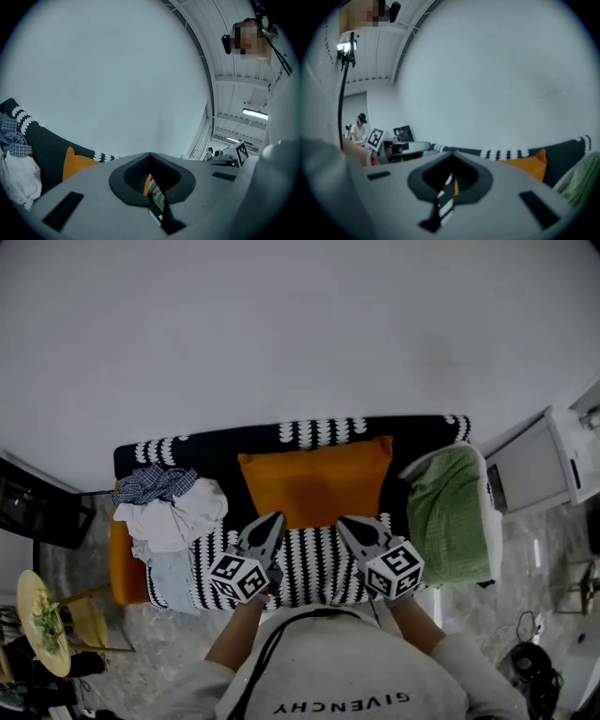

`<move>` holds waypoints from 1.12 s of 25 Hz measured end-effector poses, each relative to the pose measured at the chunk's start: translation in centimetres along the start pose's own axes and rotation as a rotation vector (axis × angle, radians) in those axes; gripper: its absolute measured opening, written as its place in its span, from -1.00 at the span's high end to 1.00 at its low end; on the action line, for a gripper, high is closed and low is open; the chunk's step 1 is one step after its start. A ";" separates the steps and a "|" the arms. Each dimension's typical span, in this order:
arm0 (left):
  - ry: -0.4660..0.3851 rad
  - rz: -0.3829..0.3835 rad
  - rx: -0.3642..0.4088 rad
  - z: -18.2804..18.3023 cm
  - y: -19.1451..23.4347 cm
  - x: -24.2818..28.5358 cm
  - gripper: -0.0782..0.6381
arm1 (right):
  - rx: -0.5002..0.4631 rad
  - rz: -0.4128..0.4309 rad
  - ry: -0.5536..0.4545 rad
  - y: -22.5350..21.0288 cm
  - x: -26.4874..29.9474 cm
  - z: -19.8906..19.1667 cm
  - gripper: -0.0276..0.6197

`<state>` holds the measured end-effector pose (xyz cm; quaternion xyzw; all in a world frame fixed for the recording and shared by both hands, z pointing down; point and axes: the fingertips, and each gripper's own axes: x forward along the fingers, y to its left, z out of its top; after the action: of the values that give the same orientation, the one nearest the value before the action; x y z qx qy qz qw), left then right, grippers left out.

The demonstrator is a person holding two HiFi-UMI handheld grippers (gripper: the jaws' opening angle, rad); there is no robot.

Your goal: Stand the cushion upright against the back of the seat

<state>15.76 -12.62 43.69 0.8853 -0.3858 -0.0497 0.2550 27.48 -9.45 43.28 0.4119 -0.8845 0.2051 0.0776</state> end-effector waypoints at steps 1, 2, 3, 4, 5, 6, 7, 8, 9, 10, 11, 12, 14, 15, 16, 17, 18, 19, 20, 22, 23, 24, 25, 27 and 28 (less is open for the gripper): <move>-0.006 -0.011 0.004 0.3 -0.5 0.0 0.71 | 0.002 0.003 -0.006 0.2 -0.1 0.3 0.86; -0.008 -0.022 0.013 0.6 -0.9 0.1 0.71 | 0.003 0.006 -0.013 0.4 -0.3 0.7 0.86; -0.007 -0.032 0.024 0.9 -1.3 0.2 0.71 | 0.005 0.008 -0.021 0.6 -0.4 1.0 0.86; -0.004 -0.040 0.033 1.0 -1.6 0.2 0.71 | 0.007 0.007 -0.030 0.8 -0.5 1.3 0.86; -0.002 -0.046 0.038 1.2 -1.8 0.2 0.71 | 0.008 0.006 -0.039 0.9 -0.6 1.5 0.86; -0.002 -0.051 0.039 1.3 -2.0 0.2 0.71 | 0.009 0.003 -0.047 1.0 -0.7 1.7 0.86; -0.003 -0.055 0.039 1.4 -2.1 0.2 0.71 | 0.010 0.002 -0.054 1.1 -0.8 1.8 0.86; -0.005 -0.058 0.037 1.5 -2.2 0.1 0.71 | 0.013 0.001 -0.059 1.2 -0.9 1.9 0.86; -0.006 -0.060 0.037 1.6 -2.2 0.1 0.71 | 0.015 0.001 -0.064 1.4 -1.0 2.0 0.86; -0.006 -0.062 0.038 1.7 -2.3 0.0 0.71 | 0.016 0.001 -0.067 1.5 -1.0 2.1 0.86; -0.005 -0.063 0.039 1.7 -2.3 0.0 0.71 | 0.015 0.001 -0.071 1.6 -1.1 2.2 0.86; -0.005 -0.065 0.041 1.8 -2.3 0.0 0.71 | 0.013 0.001 -0.075 1.7 -1.2 2.3 0.86; -0.007 -0.072 0.045 2.0 -2.3 0.1 0.71 | 0.010 -0.003 -0.081 1.7 -1.3 2.5 0.86; -0.008 -0.077 0.045 2.1 -2.3 0.1 0.71 | 0.009 -0.005 -0.083 1.7 -1.4 2.6 0.86; -0.008 -0.081 0.044 2.2 -2.3 0.1 0.71 | 0.008 -0.007 -0.084 1.8 -1.4 2.6 0.86; -0.007 -0.085 0.041 2.2 -2.4 0.1 0.71 | 0.008 -0.008 -0.085 1.9 -1.4 2.6 0.86; -0.006 -0.090 0.039 2.2 -2.4 0.0 0.71 | 0.009 -0.010 -0.085 2.1 -1.5 2.6 0.86; -0.004 -0.094 0.036 2.2 -2.5 0.1 0.71 | 0.009 -0.011 -0.086 2.2 -1.5 2.5 0.86; -0.003 -0.099 0.034 2.2 -2.6 0.2 0.71 | 0.009 -0.013 -0.088 2.3 -1.6 2.5 0.86; 0.001 -0.109 0.031 2.2 -2.8 0.4 0.71 | 0.009 -0.018 -0.089 2.3 -1.7 2.4 0.86; 0.002 -0.115 0.031 2.1 -2.9 0.6 0.71 | 0.010 -0.020 -0.089 2.3 -1.8 2.3 0.86; 0.003 -0.121 0.032 2.2 -3.1 0.7 0.71 | 0.011 -0.023 -0.088 2.3 -1.9 2.2 0.86; 0.004 -0.127 0.033 2.2 -3.2 0.8 0.71 | 0.010 -0.025 -0.087 2.4 -1.9 2.2 0.86; 0.007 -0.139 0.036 2.3 -3.4 1.0 0.71 | 0.009 -0.030 -0.088 2.4 -2.0 2.2 0.86; 0.008 -0.143 0.036 2.3 -3.5 1.0 0.71 | 0.008 -0.032 -0.089 2.4 -2.1 2.3 0.86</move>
<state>18.14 -12.29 40.12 0.9153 -0.3213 -0.0571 0.2362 27.06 -7.59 39.85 0.4351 -0.8795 0.1888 0.0399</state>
